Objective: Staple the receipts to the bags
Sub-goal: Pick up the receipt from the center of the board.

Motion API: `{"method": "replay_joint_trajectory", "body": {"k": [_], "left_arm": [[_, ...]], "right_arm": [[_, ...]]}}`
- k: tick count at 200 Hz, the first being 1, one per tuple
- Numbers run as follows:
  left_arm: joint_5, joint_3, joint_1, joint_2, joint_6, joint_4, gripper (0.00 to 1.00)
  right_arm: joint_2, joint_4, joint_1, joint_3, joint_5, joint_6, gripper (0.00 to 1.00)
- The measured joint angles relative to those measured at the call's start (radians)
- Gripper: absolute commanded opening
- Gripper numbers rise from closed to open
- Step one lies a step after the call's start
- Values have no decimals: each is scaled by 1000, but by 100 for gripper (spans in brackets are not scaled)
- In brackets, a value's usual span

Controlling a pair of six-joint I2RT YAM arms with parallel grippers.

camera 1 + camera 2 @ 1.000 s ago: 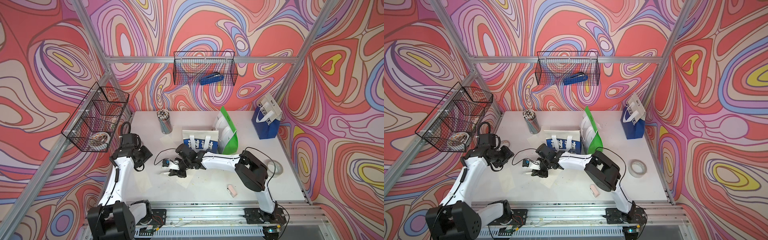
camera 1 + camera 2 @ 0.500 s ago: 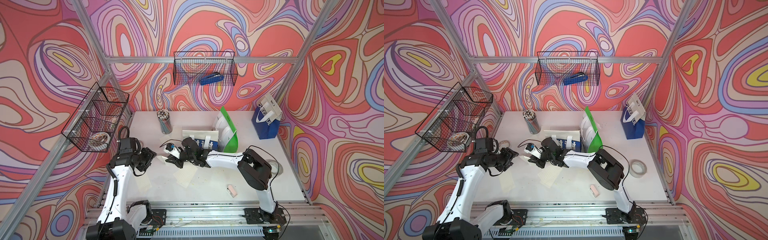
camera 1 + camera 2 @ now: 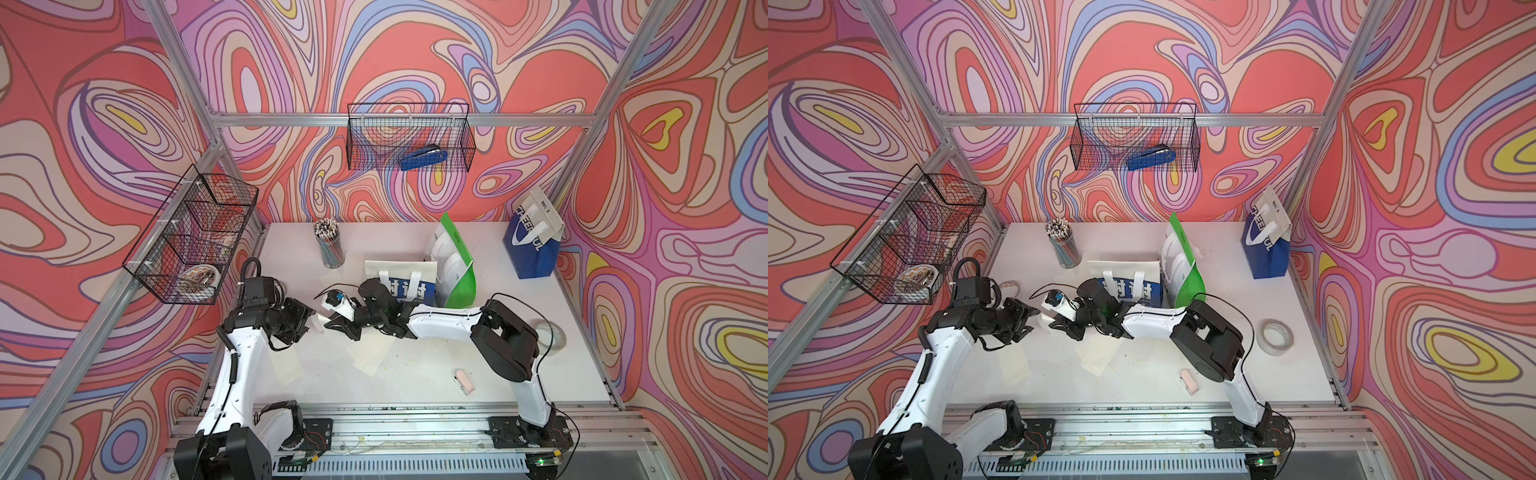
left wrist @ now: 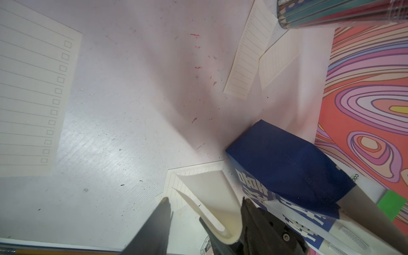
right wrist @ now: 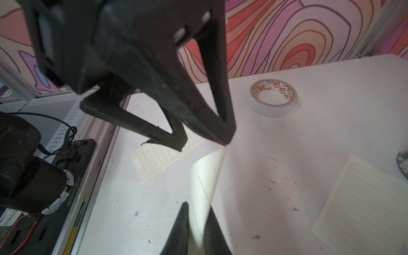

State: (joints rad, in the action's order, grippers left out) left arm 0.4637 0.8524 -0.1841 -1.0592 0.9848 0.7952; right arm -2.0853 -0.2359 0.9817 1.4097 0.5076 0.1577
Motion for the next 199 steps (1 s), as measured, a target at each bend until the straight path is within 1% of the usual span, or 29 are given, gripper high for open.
{"method": "replay_joint_trajectory", "body": {"k": [22, 35, 39, 44, 57, 71, 86, 96, 104, 121, 138, 143, 148, 151, 155, 175, 199], "left_arm": [[-4, 0, 0, 0, 16, -8, 56], [-3, -3, 0, 0, 26, -17, 55], [-3, -4, 0, 0, 30, -19, 52], [-3, -7, 0, 0, 34, -23, 46], [-1, -19, 0, -1, 44, -31, 33], [3, -34, 0, -4, 53, -41, 28], [8, -47, 0, -8, 62, -47, 19], [9, -50, 0, -13, 66, -52, 17], [10, -50, 0, -16, 67, -55, 8], [16, -50, 0, -20, 68, -66, 0], [24, -50, 0, -25, 67, -74, 1], [27, -50, 0, -28, 67, -76, 9], [31, -51, 0, -31, 67, -80, 23], [34, -52, 0, -32, 67, -82, 30], [36, -55, 0, -34, 67, -88, 34], [54, -74, 0, -38, 77, -114, 37], [76, -87, 0, -42, 90, -133, 38]], "right_arm": [[0, 0, 5, 0, 5, 8, 15], [0, 0, 6, 0, 5, 9, 15], [0, 0, 7, 0, 5, 10, 15], [0, 0, 8, 0, 5, 10, 15], [0, 0, 8, 0, 5, 10, 15], [0, 0, 8, 0, 5, 13, 15], [0, 1, 8, 0, 5, 23, 15], [0, 3, 9, 0, 3, 32, 15], [0, 3, 10, 0, 3, 37, 15], [0, 2, 13, 0, 2, 45, 15], [0, -7, 15, -5, 1, 53, 15], [1, -12, 15, -9, 0, 56, 15], [2, -15, 15, -14, -1, 60, 15], [2, -17, 15, -17, -2, 62, 15], [2, -19, 15, -21, -2, 64, 15], [4, -22, 15, -38, -3, 74, 15], [4, -23, 15, -45, -8, 86, 15]]}}
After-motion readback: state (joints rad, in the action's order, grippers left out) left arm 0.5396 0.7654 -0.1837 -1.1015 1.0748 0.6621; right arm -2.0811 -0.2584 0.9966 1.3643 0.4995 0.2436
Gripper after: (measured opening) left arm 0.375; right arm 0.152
